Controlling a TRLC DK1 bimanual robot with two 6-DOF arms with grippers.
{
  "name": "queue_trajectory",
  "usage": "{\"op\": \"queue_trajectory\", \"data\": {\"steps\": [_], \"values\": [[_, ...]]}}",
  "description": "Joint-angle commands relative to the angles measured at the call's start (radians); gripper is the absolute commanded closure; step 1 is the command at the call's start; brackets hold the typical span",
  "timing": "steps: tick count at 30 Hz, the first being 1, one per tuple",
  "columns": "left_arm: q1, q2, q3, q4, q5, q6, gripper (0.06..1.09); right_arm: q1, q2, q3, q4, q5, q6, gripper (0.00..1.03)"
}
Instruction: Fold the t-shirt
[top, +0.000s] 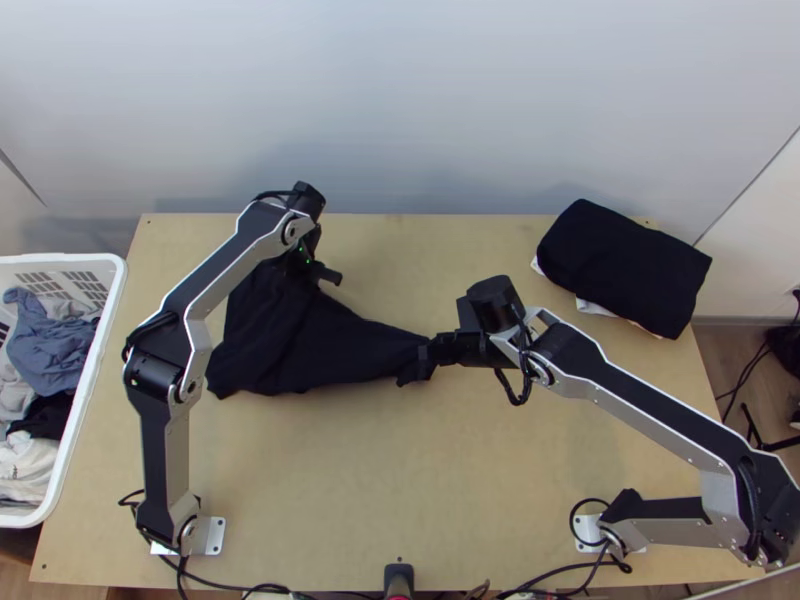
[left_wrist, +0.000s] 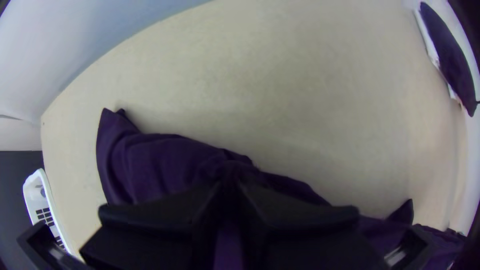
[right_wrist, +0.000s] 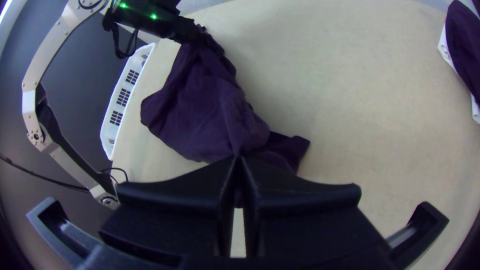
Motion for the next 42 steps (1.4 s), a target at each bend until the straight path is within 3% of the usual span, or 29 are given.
{"op": "queue_trajectory", "data": {"steps": [1, 6, 13, 16, 19, 21, 26, 30, 31, 33, 34, 36, 42], "values": [[0.013, -0.007, 0.058, 0.073, -0.024, -0.033, 1.05, 0.001, 0.003, -0.007, 0.011, 0.0, 0.002, 1.0], [0.025, 0.009, 0.298, 0.09, -0.02, -0.127, 1.05, 0.008, 0.01, -0.017, 0.022, 0.0, 0.002, 1.0], [0.057, -0.179, 0.304, 0.24, -0.014, -0.297, 1.05, 0.014, 0.015, -0.02, 0.031, 0.0, 0.002, 1.0], [0.146, -0.261, 0.196, 0.202, -0.004, -0.325, 1.05, 0.011, 0.018, -0.022, 0.032, 0.0, 0.002, 1.0], [0.272, -0.323, 0.034, 0.082, 0.075, -0.348, 1.05, 0.009, 0.024, -0.02, 0.04, 0.0, 0.002, 1.0], [0.349, -0.378, -0.176, 0.065, 0.174, -0.322, 1.05, 0.009, 0.03, -0.019, 0.046, 0.0, 0.002, 1.0], [0.468, -0.407, -0.555, 0.137, 0.253, -0.237, 1.05, 0.009, 0.042, -0.011, 0.046, 0.0, 0.002, 1.0], [0.5, -0.376, -0.695, 0.173, 0.28, -0.181, 1.04, 0.011, 0.045, -0.003, 0.046, 0.0, 0.002, 1.0], [0.497, -0.367, -0.712, 0.171, 0.28, -0.158, 0.9, 0.011, 0.045, -0.002, 0.046, 0.0, 0.002, 1.0], [0.482, -0.36, -0.723, 0.157, 0.282, -0.113, 0.33, 0.011, 0.045, 0.001, 0.046, 0.0, 0.002, 1.0], [0.476, -0.361, -0.718, 0.154, 0.28, -0.102, 0.17, 0.011, 0.045, 0.001, 0.046, 0.0, 0.002, 1.0], [0.468, -0.389, -0.704, 0.171, 0.28, -0.075, 0.1, 0.011, 0.045, 0.0, 0.046, 0.0, 0.0, 1.0], [0.47, -0.458, -0.496, 0.219, 0.28, -0.099, 0.1, 0.008, 0.038, -0.016, 0.046, 0.0, 0.002, 1.0]]}}
